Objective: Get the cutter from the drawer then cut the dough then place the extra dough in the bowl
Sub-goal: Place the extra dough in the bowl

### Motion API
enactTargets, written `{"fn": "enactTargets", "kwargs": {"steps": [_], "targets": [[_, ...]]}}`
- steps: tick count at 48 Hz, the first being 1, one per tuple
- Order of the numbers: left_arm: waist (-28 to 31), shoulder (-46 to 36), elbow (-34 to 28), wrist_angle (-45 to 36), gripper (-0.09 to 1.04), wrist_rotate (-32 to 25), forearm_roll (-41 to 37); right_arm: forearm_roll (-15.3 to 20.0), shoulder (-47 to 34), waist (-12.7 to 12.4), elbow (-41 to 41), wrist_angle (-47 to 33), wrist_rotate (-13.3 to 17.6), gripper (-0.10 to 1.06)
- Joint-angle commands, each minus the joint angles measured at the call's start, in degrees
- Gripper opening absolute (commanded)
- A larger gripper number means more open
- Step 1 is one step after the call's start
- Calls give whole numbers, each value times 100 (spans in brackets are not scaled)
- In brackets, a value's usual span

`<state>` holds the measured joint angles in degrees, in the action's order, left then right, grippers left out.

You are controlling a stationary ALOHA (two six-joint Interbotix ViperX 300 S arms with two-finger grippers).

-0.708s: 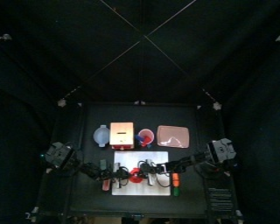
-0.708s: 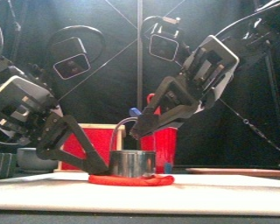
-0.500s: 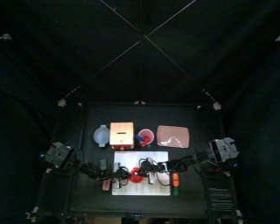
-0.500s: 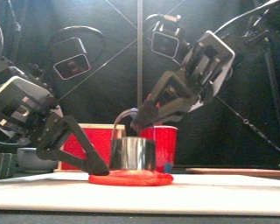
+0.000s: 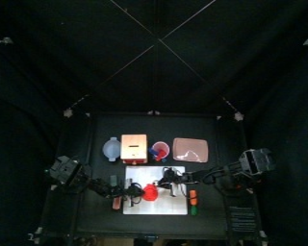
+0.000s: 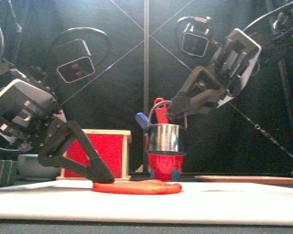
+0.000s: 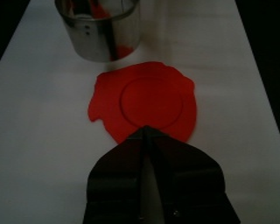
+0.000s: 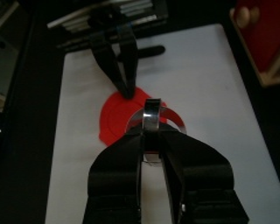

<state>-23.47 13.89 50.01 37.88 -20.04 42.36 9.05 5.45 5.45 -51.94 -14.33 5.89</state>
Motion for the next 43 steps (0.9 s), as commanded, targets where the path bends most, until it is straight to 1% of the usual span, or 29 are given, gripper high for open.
{"fn": "enactTargets", "kwargs": {"steps": [1,4,10,14,18,28,31,35,39,43], "targets": [[26,-299,-53,26,58,-9,-167,70,220,-44,-53,18,9,51],[18,-352,-53,26,60,0,-255,70,193,-44,-79,53,9,55],[35,-439,-26,26,66,-18,-290,70,185,-62,-123,97,9,72],[79,-483,26,26,68,-9,-281,70,185,-88,-167,105,9,78],[97,-527,53,18,68,0,-272,79,185,-79,-202,114,9,79],[105,-800,378,-79,68,18,-79,132,185,-79,-229,105,9,79],[132,-888,404,-79,68,35,79,132,176,-88,-237,114,9,79],[185,-976,290,-114,69,26,466,132,149,-79,-237,114,9,79],[299,-993,167,-378,72,26,773,123,114,-88,-229,114,9,79],[554,-984,-88,-1081,80,26,1011,123,88,-88,-220,114,9,79]]}}
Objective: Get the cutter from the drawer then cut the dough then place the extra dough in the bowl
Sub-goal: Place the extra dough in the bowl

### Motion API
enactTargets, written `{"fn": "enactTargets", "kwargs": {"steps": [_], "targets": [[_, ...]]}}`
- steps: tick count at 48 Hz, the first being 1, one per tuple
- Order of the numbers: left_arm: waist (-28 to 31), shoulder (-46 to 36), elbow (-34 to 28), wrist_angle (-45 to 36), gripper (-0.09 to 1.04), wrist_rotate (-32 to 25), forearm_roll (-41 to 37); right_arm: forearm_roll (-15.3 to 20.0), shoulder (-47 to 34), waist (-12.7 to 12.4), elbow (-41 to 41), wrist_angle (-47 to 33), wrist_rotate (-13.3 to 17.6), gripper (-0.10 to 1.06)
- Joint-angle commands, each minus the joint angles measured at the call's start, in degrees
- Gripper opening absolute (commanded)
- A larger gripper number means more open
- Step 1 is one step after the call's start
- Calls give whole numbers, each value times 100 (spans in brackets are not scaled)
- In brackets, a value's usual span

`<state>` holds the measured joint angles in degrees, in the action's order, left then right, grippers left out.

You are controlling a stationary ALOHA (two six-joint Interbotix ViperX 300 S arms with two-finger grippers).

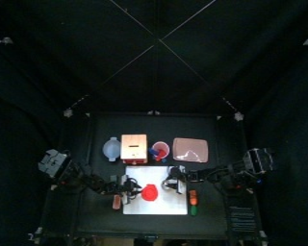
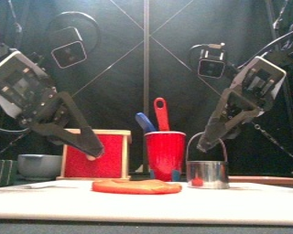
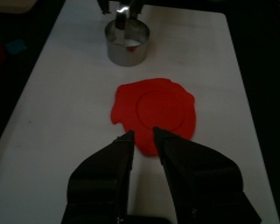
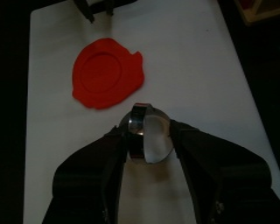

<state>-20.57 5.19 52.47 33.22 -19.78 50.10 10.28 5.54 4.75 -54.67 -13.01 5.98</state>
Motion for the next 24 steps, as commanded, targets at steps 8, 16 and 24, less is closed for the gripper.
{"fn": "enactTargets", "kwargs": {"steps": [8,16,24], "targets": [[686,-62,-712,-1881,93,9,536,9,35,-9,62,-18,0,79],[844,-35,-721,-2083,94,9,580,0,-35,-9,70,-18,0,79],[853,70,-782,-2145,93,9,624,9,-44,0,70,-18,0,79]]}}
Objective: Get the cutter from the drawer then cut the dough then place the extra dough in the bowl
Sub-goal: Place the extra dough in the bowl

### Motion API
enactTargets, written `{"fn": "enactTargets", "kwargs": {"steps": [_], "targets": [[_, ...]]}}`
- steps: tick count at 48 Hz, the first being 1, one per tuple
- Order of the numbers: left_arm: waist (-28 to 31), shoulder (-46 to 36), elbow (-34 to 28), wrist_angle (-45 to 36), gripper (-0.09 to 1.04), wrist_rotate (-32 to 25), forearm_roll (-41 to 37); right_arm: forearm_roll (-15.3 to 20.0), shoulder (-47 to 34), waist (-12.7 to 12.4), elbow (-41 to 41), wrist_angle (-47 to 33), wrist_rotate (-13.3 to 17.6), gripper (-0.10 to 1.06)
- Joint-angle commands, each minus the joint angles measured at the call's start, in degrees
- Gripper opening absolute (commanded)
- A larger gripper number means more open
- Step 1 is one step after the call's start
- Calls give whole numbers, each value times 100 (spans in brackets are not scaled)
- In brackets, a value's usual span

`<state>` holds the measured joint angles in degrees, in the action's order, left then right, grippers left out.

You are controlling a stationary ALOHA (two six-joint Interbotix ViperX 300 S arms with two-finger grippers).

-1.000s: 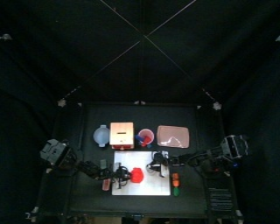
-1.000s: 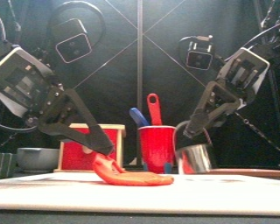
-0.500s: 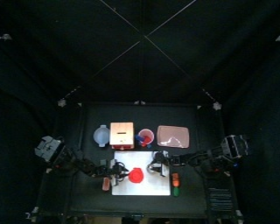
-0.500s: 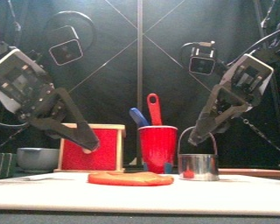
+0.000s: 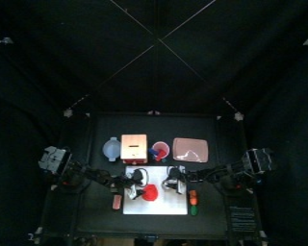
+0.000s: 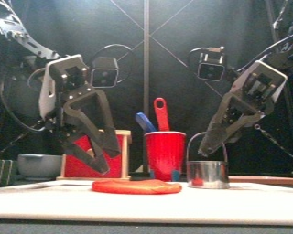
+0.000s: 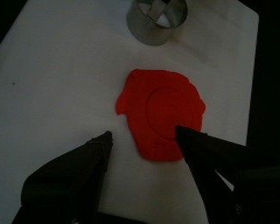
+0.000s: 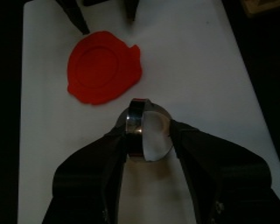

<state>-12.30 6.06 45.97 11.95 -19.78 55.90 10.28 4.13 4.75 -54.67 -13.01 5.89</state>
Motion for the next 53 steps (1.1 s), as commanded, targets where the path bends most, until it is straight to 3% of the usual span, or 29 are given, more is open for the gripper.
{"fn": "enactTargets", "kwargs": {"steps": [1,53], "targets": [[35,0,-132,-18,93,9,53,0,97,0,79,-18,9,79],[237,466,-158,-554,93,9,580,44,79,26,97,44,18,79]]}}
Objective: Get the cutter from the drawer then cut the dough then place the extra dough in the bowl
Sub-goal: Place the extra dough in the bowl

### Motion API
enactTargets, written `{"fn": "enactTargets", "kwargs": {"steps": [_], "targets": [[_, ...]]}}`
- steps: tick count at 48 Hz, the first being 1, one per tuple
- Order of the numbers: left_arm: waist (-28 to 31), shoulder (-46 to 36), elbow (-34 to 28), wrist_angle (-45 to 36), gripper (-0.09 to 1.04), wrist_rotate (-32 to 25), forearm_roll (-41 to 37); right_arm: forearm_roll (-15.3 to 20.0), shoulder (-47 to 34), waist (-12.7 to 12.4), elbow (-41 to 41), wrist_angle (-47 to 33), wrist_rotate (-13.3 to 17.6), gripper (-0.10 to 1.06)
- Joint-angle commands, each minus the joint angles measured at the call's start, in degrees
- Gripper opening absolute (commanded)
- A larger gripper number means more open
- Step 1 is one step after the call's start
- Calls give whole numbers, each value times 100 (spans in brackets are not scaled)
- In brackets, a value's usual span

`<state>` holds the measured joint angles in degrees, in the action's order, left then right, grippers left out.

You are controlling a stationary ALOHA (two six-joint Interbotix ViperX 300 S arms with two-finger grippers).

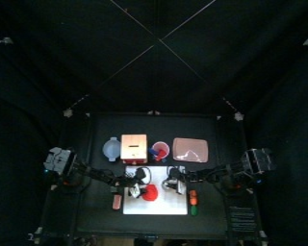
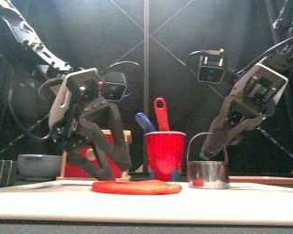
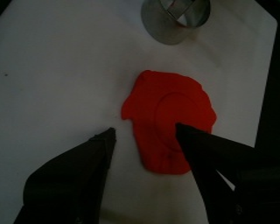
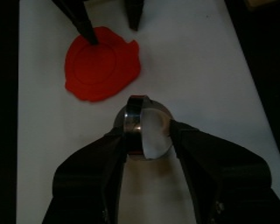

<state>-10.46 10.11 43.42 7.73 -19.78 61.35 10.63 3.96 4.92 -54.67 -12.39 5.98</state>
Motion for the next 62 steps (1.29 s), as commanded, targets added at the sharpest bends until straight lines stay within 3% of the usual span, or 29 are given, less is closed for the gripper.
{"fn": "enactTargets", "kwargs": {"steps": [1,10,30,43,62], "targets": [[53,79,88,-141,93,18,35,9,88,9,105,-18,9,79],[105,70,123,-158,93,0,-97,9,53,9,132,0,9,79],[255,-721,211,-308,93,0,-1828,9,35,18,158,97,9,79],[202,-615,-18,-510,93,9,-2558,9,35,9,176,97,9,79],[413,-334,-272,-1143,93,123,-1345,18,-26,18,185,114,9,79]]}}
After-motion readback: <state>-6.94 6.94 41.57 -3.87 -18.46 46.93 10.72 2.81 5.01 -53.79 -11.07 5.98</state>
